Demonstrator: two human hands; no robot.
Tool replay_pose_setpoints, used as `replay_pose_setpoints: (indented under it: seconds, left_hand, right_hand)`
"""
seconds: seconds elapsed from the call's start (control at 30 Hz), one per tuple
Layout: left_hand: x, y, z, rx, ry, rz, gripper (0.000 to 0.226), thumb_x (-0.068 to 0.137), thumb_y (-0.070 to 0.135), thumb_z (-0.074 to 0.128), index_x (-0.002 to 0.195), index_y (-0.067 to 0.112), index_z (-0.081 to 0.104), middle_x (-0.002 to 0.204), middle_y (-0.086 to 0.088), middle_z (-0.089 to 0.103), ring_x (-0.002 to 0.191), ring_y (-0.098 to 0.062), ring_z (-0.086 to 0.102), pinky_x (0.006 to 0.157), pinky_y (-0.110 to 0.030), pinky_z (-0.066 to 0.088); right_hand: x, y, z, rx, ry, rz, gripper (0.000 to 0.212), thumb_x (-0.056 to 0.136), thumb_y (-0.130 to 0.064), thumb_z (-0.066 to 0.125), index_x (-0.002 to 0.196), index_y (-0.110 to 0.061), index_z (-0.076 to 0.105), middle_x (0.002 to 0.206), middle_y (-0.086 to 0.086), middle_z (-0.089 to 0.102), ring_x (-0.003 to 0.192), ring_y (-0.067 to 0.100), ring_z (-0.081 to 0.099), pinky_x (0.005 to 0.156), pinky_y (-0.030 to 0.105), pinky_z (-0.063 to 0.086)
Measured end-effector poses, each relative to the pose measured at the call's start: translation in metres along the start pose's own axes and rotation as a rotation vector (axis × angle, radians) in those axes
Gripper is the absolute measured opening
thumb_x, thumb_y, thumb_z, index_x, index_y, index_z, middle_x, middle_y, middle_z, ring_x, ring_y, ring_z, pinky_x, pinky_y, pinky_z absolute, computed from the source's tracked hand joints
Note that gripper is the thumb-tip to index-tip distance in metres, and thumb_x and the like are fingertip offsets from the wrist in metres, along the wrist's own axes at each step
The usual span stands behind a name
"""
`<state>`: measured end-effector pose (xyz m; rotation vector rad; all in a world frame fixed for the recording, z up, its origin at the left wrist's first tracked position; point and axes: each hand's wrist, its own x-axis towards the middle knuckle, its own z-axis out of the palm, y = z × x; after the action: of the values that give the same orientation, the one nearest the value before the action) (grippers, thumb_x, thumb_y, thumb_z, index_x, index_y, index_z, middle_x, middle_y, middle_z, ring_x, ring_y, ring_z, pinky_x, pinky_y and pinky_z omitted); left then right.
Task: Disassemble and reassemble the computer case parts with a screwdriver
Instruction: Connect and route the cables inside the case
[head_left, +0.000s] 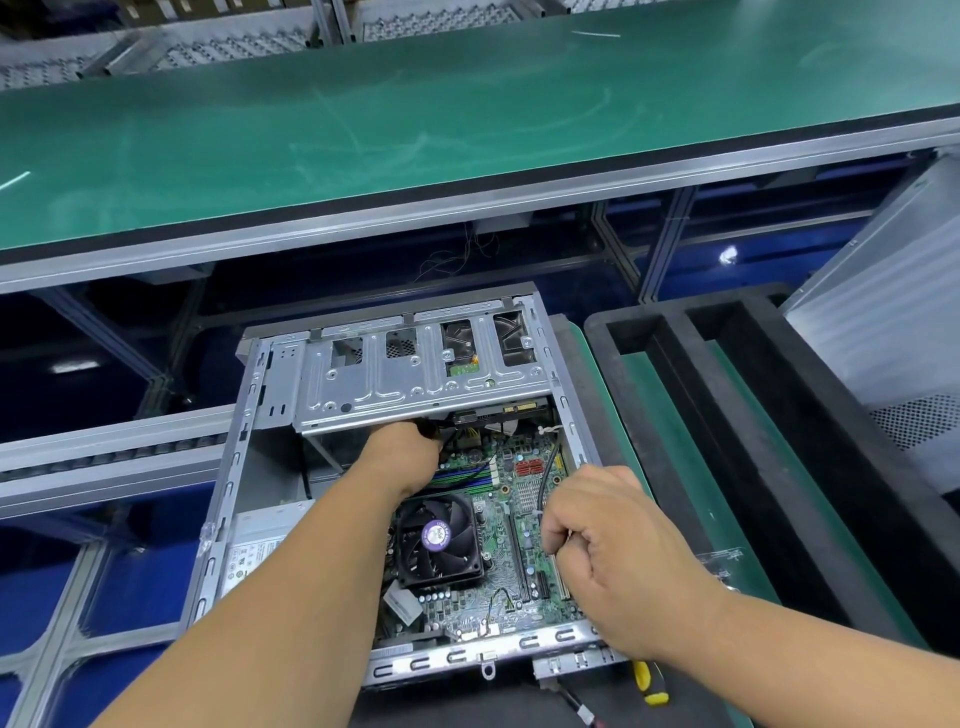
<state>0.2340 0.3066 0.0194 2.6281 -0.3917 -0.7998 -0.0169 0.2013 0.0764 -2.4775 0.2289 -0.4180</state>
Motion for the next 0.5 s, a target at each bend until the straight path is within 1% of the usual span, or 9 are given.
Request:
replay_pose_setpoints:
  seconds: [0.1, 0.23, 0.27, 0.3, 0.33, 0.37, 0.4, 0.43, 0.5]
  left_hand:
    - [-0.002, -0.003, 0.002, 0.004, 0.047, 0.022, 0.030, 0.101, 0.034, 0.058, 0.076, 0.017, 0.053, 0.084, -0.005, 0.058, 0.071, -0.018, 0.055, 0.054, -0.027, 0.039]
    - [-0.007, -0.005, -0.002, 0.051, 0.086, 0.068, 0.035, 0.104, 0.034, 0.053, 0.073, 0.020, 0.043, 0.080, -0.001, 0.049, 0.068, -0.016, 0.051, 0.052, -0.026, 0.036]
    - [-0.008, -0.004, -0.002, 0.065, 0.068, 0.075, 0.035, 0.104, 0.033, 0.052, 0.073, 0.019, 0.043, 0.081, -0.002, 0.050, 0.071, -0.019, 0.054, 0.056, -0.028, 0.041]
    - [-0.009, -0.002, -0.002, 0.089, 0.047, 0.081, 0.035, 0.105, 0.033, 0.050, 0.074, 0.019, 0.044, 0.084, -0.003, 0.052, 0.077, -0.024, 0.058, 0.065, -0.031, 0.048]
    - [-0.009, -0.001, -0.002, 0.136, 0.027, 0.090, 0.034, 0.105, 0.033, 0.049, 0.075, 0.018, 0.044, 0.089, -0.005, 0.053, 0.087, -0.029, 0.060, 0.081, -0.038, 0.052]
    - [-0.011, 0.002, -0.002, 0.193, 0.006, 0.098, 0.031, 0.106, 0.031, 0.047, 0.078, 0.017, 0.046, 0.093, -0.006, 0.053, 0.096, -0.033, 0.059, 0.095, -0.045, 0.050]
    - [-0.012, 0.004, -0.003, 0.241, -0.013, 0.107, 0.028, 0.106, 0.029, 0.046, 0.082, 0.016, 0.047, 0.096, -0.008, 0.052, 0.099, -0.034, 0.056, 0.101, -0.048, 0.047]
    - [-0.011, 0.005, -0.003, 0.282, -0.025, 0.124, 0.025, 0.107, 0.026, 0.045, 0.085, 0.015, 0.048, 0.096, -0.009, 0.052, 0.097, -0.033, 0.054, 0.100, -0.046, 0.048]
    - [-0.011, 0.005, -0.002, 0.358, -0.040, 0.162, 0.024, 0.107, 0.023, 0.043, 0.088, 0.012, 0.051, 0.095, -0.011, 0.055, 0.089, -0.030, 0.052, 0.086, -0.037, 0.050]
  right_hand:
    - [0.000, 0.000, 0.000, 0.009, 0.001, 0.003, 0.031, 0.070, 0.001, 0.046, 0.070, -0.029, 0.047, 0.071, -0.019, 0.046, 0.082, 0.001, 0.046, 0.082, 0.020, 0.035]
    - [0.000, 0.000, 0.000, 0.019, -0.003, 0.010, 0.030, 0.070, 0.002, 0.048, 0.070, -0.028, 0.050, 0.072, -0.020, 0.047, 0.084, -0.002, 0.046, 0.083, 0.014, 0.030]
    - [0.000, 0.000, 0.000, 0.019, -0.002, 0.010, 0.030, 0.070, 0.002, 0.048, 0.070, -0.028, 0.050, 0.072, -0.021, 0.046, 0.085, -0.003, 0.045, 0.084, 0.013, 0.029]
    - [0.000, -0.001, 0.000, 0.018, -0.001, 0.009, 0.031, 0.070, 0.002, 0.048, 0.070, -0.029, 0.049, 0.072, -0.023, 0.045, 0.085, -0.003, 0.045, 0.084, 0.013, 0.029]
    - [0.000, -0.001, 0.000, 0.018, -0.002, 0.007, 0.032, 0.070, 0.003, 0.049, 0.070, -0.029, 0.048, 0.071, -0.023, 0.044, 0.084, -0.004, 0.045, 0.084, 0.013, 0.029]
    - [0.000, -0.001, 0.000, 0.018, -0.003, 0.006, 0.033, 0.070, 0.003, 0.049, 0.070, -0.030, 0.048, 0.071, -0.023, 0.044, 0.084, -0.004, 0.045, 0.084, 0.013, 0.029]
    - [0.000, -0.001, 0.000, 0.019, -0.004, 0.006, 0.033, 0.070, 0.003, 0.049, 0.070, -0.030, 0.047, 0.071, -0.023, 0.044, 0.084, -0.003, 0.045, 0.084, 0.014, 0.029]
    - [0.000, -0.001, 0.000, 0.018, -0.005, 0.007, 0.034, 0.070, 0.003, 0.049, 0.070, -0.030, 0.047, 0.071, -0.022, 0.044, 0.083, -0.003, 0.045, 0.084, 0.015, 0.030]
    - [0.000, 0.000, 0.000, 0.017, -0.008, 0.009, 0.033, 0.070, 0.003, 0.048, 0.070, -0.030, 0.046, 0.071, -0.020, 0.045, 0.082, -0.002, 0.045, 0.084, 0.017, 0.030]
